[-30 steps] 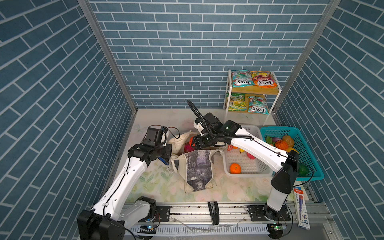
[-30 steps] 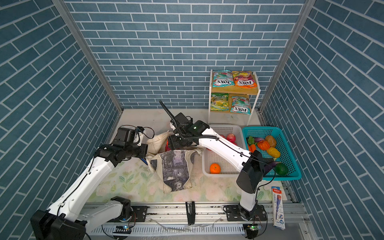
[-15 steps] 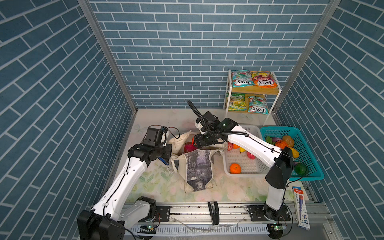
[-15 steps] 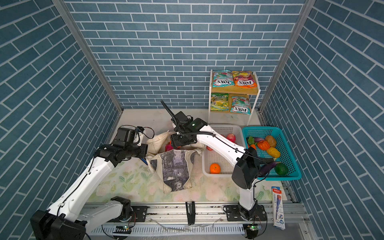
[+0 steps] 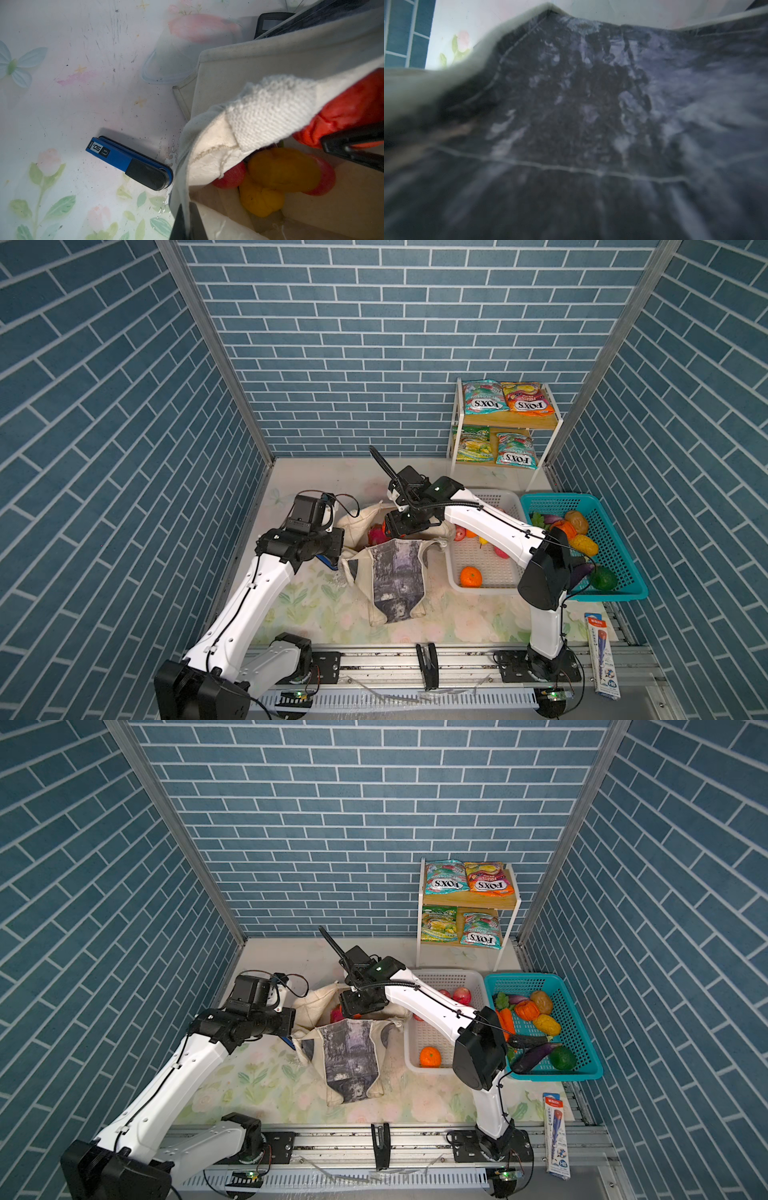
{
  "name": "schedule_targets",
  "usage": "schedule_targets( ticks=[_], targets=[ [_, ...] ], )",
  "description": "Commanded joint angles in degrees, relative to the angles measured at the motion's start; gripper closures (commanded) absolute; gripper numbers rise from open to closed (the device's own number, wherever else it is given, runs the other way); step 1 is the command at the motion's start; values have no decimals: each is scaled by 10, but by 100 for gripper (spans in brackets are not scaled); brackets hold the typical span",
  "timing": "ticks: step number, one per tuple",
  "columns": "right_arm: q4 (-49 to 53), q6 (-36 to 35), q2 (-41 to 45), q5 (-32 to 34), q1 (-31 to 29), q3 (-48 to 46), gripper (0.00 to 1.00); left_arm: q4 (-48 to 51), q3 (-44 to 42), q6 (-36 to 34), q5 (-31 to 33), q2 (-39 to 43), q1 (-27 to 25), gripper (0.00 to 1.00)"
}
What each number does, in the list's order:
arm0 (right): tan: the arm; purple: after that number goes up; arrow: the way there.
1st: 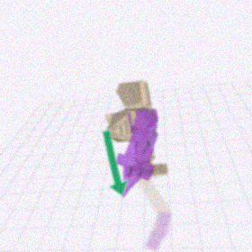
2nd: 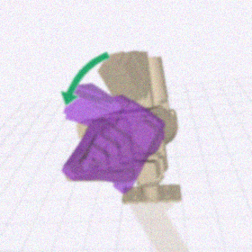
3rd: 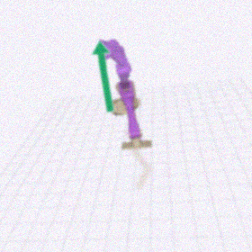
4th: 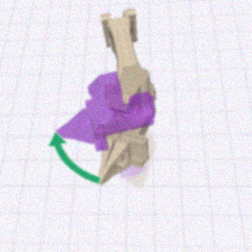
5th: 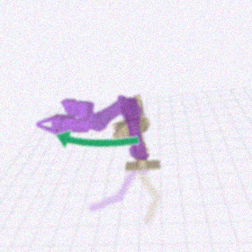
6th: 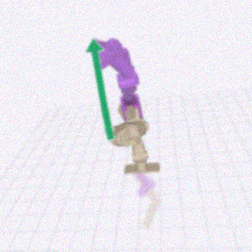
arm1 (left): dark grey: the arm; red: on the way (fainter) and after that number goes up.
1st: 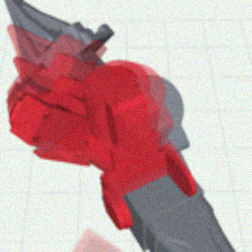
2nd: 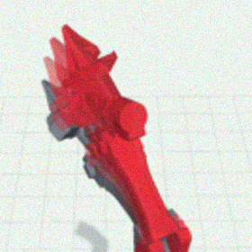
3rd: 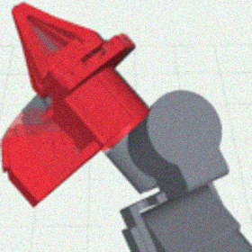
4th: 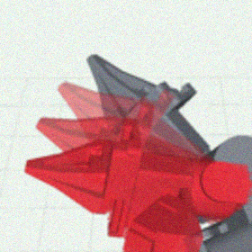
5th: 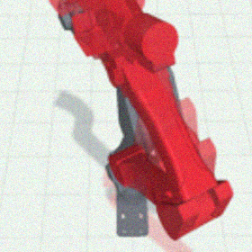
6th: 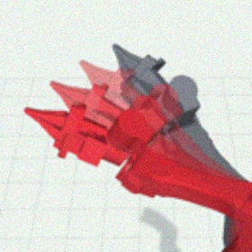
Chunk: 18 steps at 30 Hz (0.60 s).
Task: Place the food into the grocery bag and tie it
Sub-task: 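Lower the tomato into the bag and open the right gripper, then raise the right gripper out of the bag and move it over the teal basket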
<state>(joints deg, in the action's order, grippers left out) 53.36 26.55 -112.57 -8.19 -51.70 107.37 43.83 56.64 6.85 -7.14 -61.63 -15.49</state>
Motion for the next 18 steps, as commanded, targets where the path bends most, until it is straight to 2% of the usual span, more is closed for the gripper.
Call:
schedule_targets(
  ticks=[1, 13, 18],
  targets=[
    [17, -17, -4, -7, 1, 21, 2, 6, -2, -1, -4, 3, 3, 95],
    [26, -20, 20, 13, 1, 21, 1, 6, -2, -1, -3, 2, 3, 95],
    [58, -43, 64, 77, 0, 34, 1, 6, -3, -1, -2, 2, 3, 95]
  ],
)
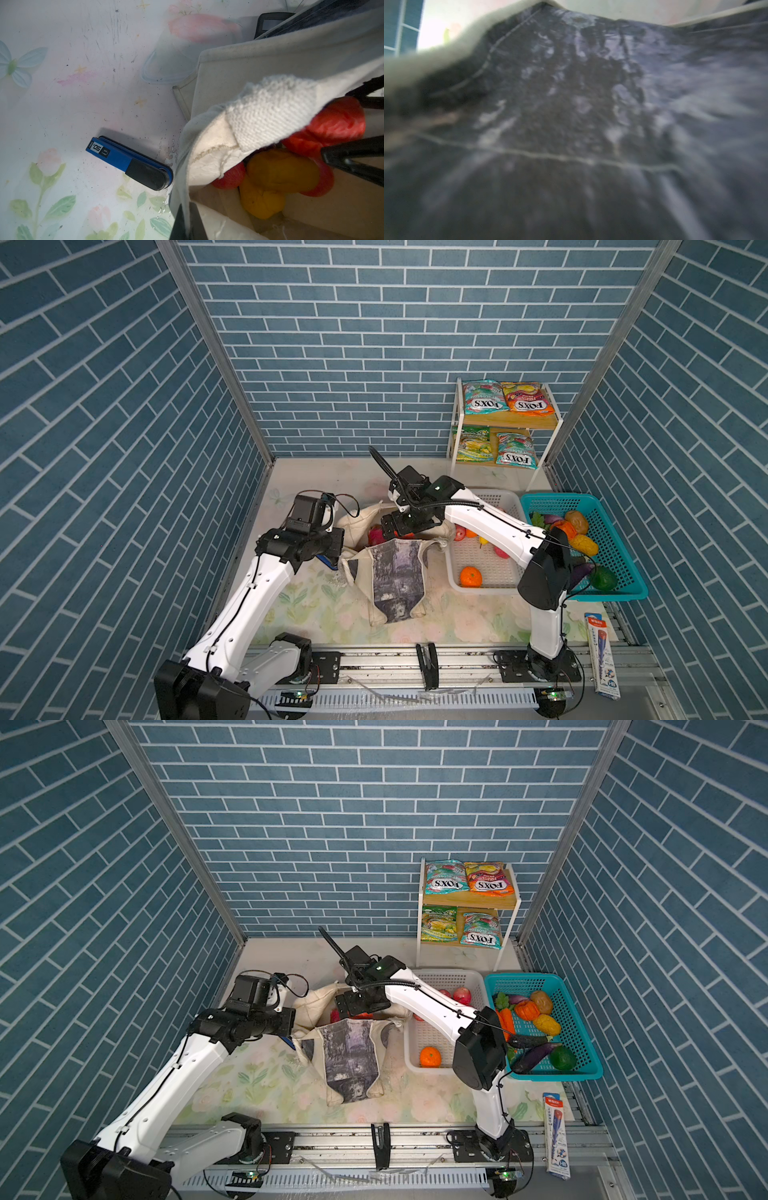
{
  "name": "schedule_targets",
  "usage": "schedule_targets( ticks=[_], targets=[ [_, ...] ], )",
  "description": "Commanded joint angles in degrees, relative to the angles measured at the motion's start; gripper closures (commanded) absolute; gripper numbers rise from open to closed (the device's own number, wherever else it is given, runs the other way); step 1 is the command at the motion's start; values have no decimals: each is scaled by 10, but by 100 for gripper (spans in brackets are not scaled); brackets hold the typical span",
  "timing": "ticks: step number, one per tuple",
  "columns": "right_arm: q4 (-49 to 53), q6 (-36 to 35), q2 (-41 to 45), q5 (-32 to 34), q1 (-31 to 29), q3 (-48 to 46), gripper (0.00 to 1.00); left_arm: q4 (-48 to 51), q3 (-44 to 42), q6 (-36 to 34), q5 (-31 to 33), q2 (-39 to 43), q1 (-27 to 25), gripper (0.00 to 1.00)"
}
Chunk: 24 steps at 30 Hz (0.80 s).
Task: Place the food into the grocery bag and tie it
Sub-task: 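Raise the right gripper out of the bag and move it over the teal basket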
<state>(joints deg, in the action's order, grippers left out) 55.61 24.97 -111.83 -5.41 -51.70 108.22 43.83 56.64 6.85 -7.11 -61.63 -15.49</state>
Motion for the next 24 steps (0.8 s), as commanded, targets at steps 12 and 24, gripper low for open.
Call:
schedule_targets(
  ticks=[12, 24],
  targets=[
    [-28, -100, 267, 337, 15, -77, 1, 6, -3, -1, -4, 4, 3, 95],
    [-38, 10, 378, 437, 236, -258, 4, 6, -2, -1, -5, 2, 3, 95]
  ],
)
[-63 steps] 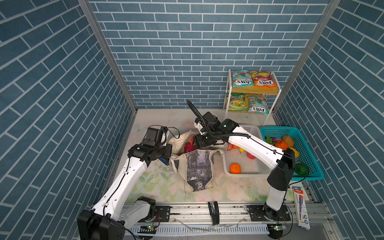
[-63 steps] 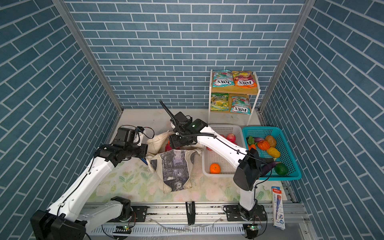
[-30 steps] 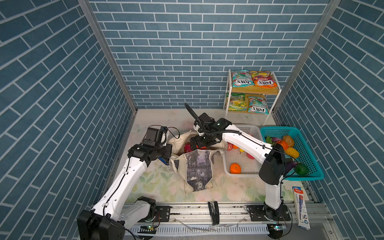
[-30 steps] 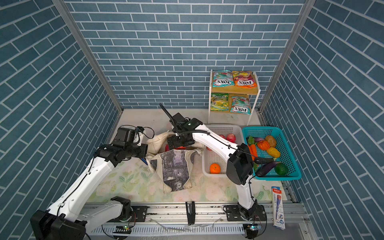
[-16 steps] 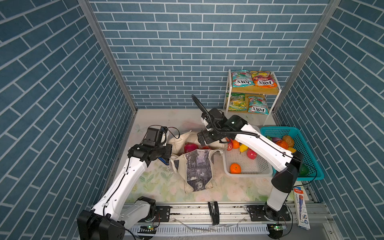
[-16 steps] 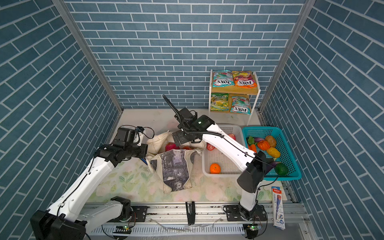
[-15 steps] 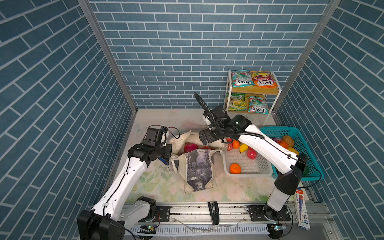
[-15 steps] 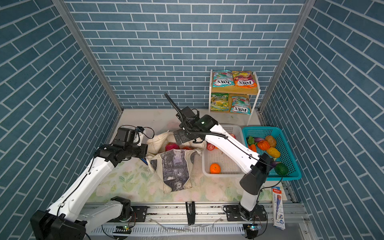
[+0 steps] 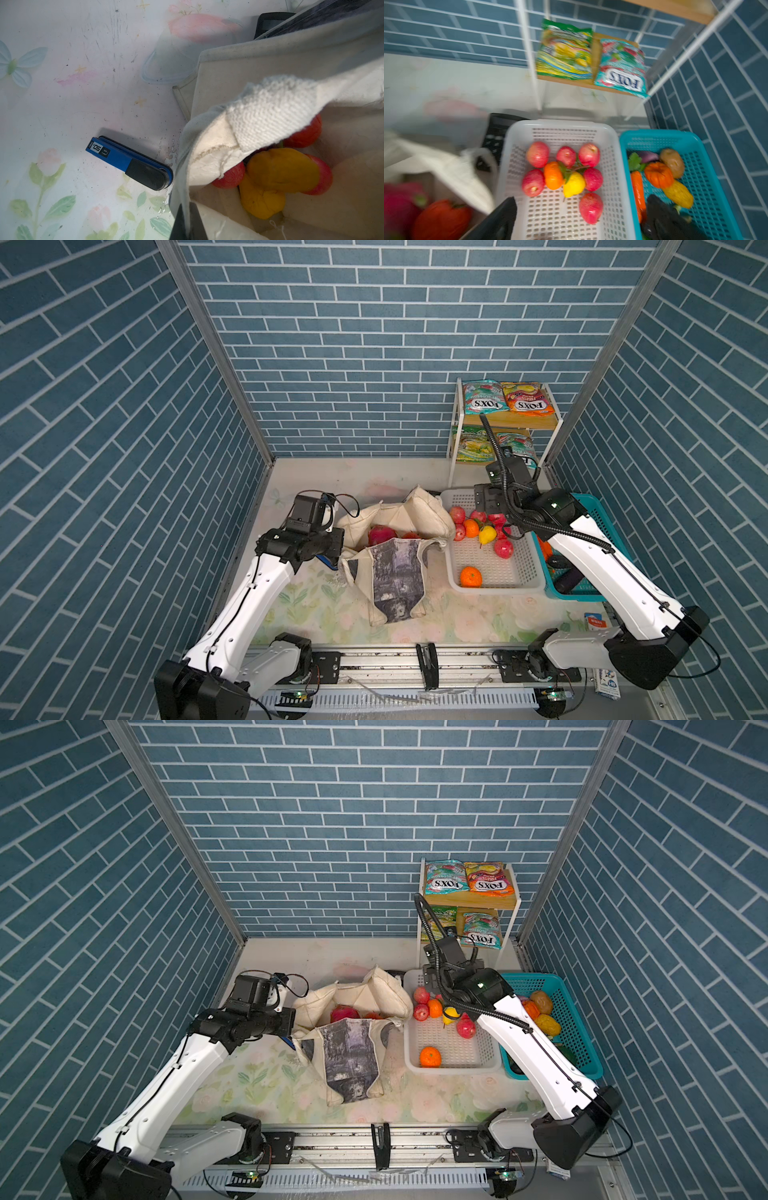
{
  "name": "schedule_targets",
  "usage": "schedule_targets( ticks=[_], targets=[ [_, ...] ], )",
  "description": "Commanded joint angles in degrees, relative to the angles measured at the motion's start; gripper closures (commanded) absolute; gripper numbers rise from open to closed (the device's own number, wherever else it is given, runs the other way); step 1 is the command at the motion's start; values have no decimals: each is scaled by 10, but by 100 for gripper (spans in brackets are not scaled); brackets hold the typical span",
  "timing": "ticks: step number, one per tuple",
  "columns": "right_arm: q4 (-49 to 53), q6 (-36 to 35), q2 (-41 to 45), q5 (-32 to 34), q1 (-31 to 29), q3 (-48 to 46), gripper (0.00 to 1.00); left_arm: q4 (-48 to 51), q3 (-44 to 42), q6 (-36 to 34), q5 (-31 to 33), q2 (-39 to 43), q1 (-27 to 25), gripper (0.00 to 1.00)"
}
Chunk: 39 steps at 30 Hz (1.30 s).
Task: Place the food into the grocery bag and tie it
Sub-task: 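Raise the right gripper out of the bag and move it over the teal basket, then lower the right gripper onto the orange pepper and close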
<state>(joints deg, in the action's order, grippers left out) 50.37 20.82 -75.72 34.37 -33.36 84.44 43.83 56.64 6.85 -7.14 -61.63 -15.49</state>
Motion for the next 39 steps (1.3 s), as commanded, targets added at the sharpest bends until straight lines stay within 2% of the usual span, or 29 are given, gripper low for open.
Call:
schedule_targets(
  ticks=[1, 6, 10, 12, 17, 26, 39],
  targets=[
    [17, 61, 17, 35, 78, -29, 4, 6, -2, -1, -5, 1, 3, 95],
    [4, 110, 12, -28, 219, -76, 5, 6, -2, -2, -6, 1, 3, 95],
    [-27, 150, -2, -93, 306, -109, 5, 6, -2, -2, -5, 0, 3, 95],
    [-39, 169, -15, -105, 336, -120, 6, 7, -2, -2, -4, 0, 3, 95],
    [-41, 216, -54, -120, 382, -125, 6, 6, -2, -2, -4, 0, 3, 95],
    [-78, 297, -104, -209, 469, -152, 8, 7, -2, -2, -7, -1, 3, 95],
    [-172, 408, -148, -231, 518, -201, 12, 6, -1, -3, -10, -2, 3, 95]
  ],
)
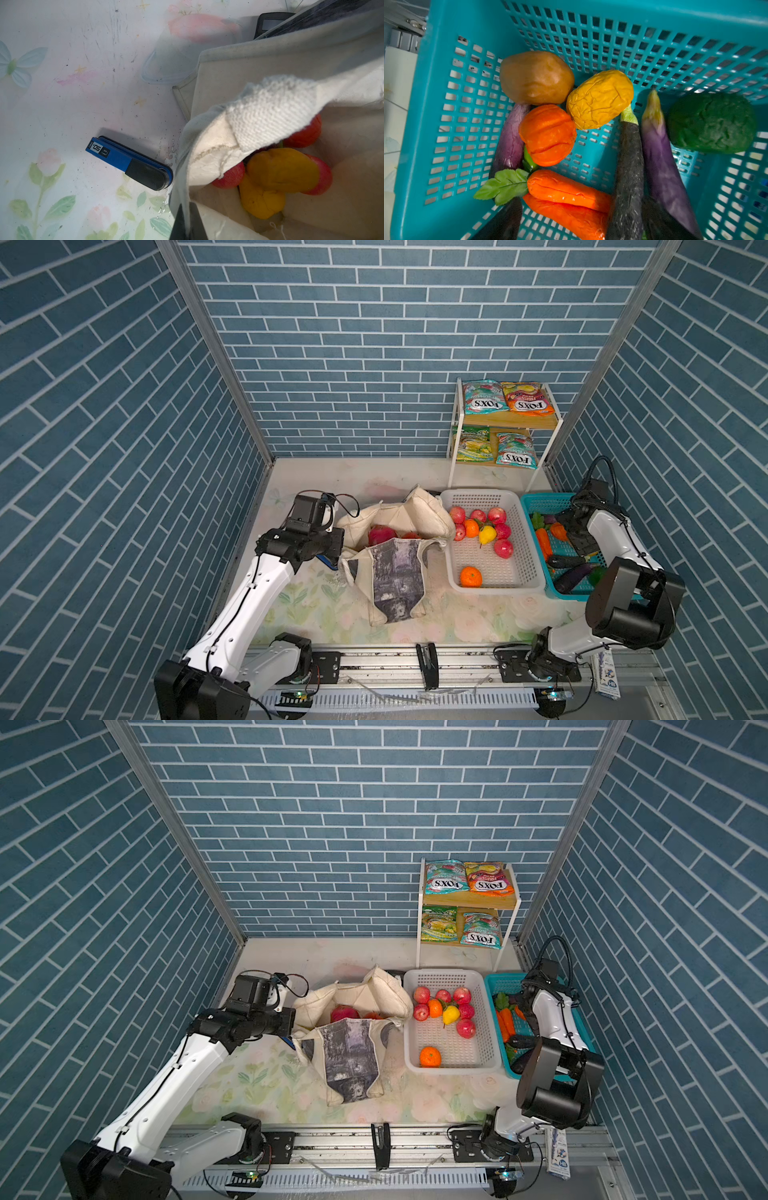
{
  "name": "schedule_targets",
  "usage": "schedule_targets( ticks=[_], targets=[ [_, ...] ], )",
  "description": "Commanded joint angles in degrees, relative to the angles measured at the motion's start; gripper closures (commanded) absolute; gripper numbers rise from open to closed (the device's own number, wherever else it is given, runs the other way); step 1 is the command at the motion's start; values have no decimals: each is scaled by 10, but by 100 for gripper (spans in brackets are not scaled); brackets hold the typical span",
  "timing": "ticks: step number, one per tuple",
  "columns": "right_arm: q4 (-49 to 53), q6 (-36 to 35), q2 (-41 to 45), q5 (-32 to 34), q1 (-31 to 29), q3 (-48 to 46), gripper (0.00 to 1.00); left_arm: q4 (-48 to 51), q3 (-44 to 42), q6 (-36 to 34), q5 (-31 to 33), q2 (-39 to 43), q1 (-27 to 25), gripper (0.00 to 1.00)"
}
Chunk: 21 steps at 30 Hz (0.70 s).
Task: Place the food into the grocery bag and tie it
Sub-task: 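Lower the right gripper onto the orange pepper and close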
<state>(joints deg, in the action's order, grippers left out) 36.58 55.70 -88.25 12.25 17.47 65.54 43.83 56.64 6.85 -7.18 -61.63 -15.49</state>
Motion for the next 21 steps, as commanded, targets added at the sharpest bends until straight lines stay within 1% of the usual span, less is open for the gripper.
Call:
schedule_targets(
  ticks=[1, 4, 10, 17, 21],
  targets=[
    [-40, 71, -30, -16, 13, -13, 12, 6, -2, -3, -10, -1, 3, 95],
    [-61, 88, -55, -28, 17, -11, 13, 6, -2, -3, -9, -1, 3, 95],
    [-115, 91, -86, -49, 17, -10, 16, 6, -2, -3, -9, -4, 3, 95],
    [-137, 89, -114, -45, 18, 0, 16, 6, -1, -3, -7, -6, 3, 95],
    [-144, 85, -125, -52, 18, 8, 15, 7, -1, -3, -6, -7, 3, 95]
  ],
)
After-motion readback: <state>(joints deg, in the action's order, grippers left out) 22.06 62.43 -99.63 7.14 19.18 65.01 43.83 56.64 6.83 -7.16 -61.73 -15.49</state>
